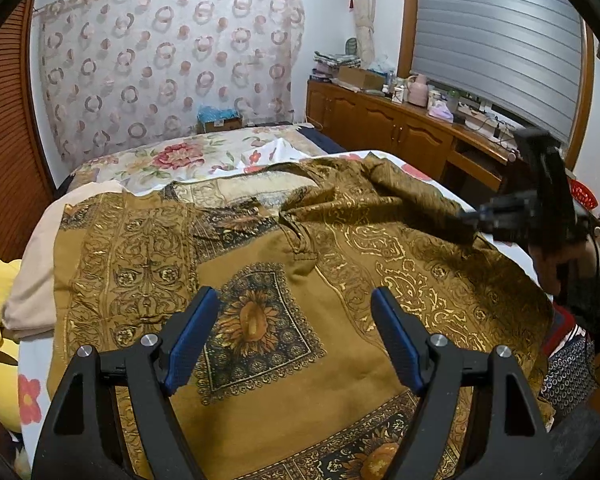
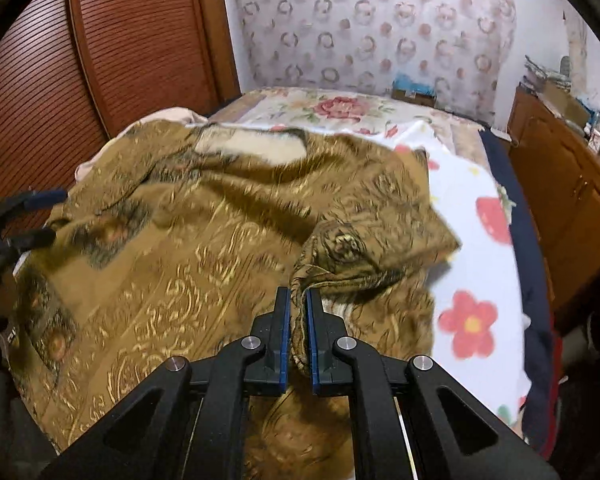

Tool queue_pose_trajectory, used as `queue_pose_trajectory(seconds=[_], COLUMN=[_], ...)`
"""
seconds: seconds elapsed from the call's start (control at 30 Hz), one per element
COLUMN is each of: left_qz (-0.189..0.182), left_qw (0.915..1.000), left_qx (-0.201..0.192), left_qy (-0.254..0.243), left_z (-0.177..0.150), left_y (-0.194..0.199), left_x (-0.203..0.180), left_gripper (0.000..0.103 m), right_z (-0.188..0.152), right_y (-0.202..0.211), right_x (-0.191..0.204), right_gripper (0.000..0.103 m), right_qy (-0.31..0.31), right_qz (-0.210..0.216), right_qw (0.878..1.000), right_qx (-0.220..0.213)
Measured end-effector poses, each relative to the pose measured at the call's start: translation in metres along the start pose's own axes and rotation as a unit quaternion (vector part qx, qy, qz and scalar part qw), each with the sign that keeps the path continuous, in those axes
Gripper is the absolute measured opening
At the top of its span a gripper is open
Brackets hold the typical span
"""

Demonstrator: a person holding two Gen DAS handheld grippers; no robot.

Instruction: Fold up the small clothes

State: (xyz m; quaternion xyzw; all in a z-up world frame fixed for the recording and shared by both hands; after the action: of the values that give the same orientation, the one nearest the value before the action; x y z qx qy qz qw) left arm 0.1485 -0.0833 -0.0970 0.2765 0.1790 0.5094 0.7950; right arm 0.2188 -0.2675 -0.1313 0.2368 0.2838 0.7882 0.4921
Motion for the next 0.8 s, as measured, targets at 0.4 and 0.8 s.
queue_pose_trajectory(seconds=[0.4, 0.8], left_qz=[0.003, 0.000], left_qw=[0.9999, 1.0000], left_qx=[-0.007, -0.005], left_qy=[0.007, 0.007], left_z=[0.002, 0.000], left_y=[0.002, 0.002], left_x=[0.005, 0.004], left_gripper=[0.079, 0.079], right_z=[0.027, 0.041], right_y=[0.023, -0.023], right_x=[-0.008, -0.059], right_gripper=[0.034, 0.046], right_qy=[-0.018, -0.094], right_qz=[0.004, -0.032], right_qw=[1.000, 0.995], right_qx=[-0.024, 0.014])
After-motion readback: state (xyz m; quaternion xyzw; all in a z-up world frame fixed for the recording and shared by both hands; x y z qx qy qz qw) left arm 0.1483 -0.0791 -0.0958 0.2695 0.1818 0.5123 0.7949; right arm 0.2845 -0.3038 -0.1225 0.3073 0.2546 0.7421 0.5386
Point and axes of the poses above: each gripper's, at about its wrist camera, not at the fingertips, and y roughly against the way its jaws point, x to its left, z to its top, the point moved 9 cm from there along -y, roughly the way its jaws point, and after that the axes turned 5 degrees about -y, right-handed, at the moved point
